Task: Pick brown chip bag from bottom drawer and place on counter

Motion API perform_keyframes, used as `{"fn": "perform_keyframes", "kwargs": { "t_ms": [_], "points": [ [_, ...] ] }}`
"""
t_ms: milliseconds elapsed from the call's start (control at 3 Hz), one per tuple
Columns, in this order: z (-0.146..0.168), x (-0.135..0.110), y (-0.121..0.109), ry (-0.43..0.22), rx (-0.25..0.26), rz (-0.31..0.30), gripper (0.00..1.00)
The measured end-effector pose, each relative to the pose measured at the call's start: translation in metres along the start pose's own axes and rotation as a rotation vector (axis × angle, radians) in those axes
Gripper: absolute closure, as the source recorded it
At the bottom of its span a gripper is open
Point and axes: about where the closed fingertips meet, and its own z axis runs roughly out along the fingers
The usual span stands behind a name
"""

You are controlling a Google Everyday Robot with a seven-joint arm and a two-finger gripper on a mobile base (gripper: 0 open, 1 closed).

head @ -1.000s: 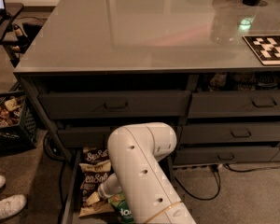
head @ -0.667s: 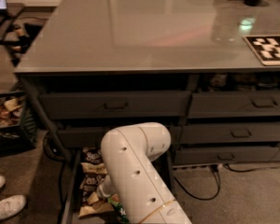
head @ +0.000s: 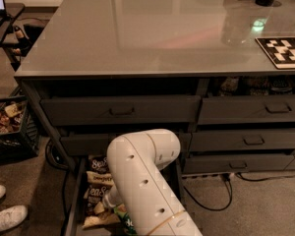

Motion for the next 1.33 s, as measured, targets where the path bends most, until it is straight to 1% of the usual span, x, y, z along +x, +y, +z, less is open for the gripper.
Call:
{"fn": "perform_keyframes", "kwargs": {
  "t_ms": [333, 667, 1000, 1333],
  "points": [
    [0.000, 0.000, 0.000, 0.000, 0.000, 0.000, 1.00],
    [-0.002, -0.001, 0.001, 0.000, 0.000, 0.000, 1.00],
    [-0.018, -0.002, 0.012, -0.049, -0.045, -0.030, 1.00],
    [-0.046, -0.002, 0.035, -0.138, -0.130, -0.090, 1.00]
  ]
}}
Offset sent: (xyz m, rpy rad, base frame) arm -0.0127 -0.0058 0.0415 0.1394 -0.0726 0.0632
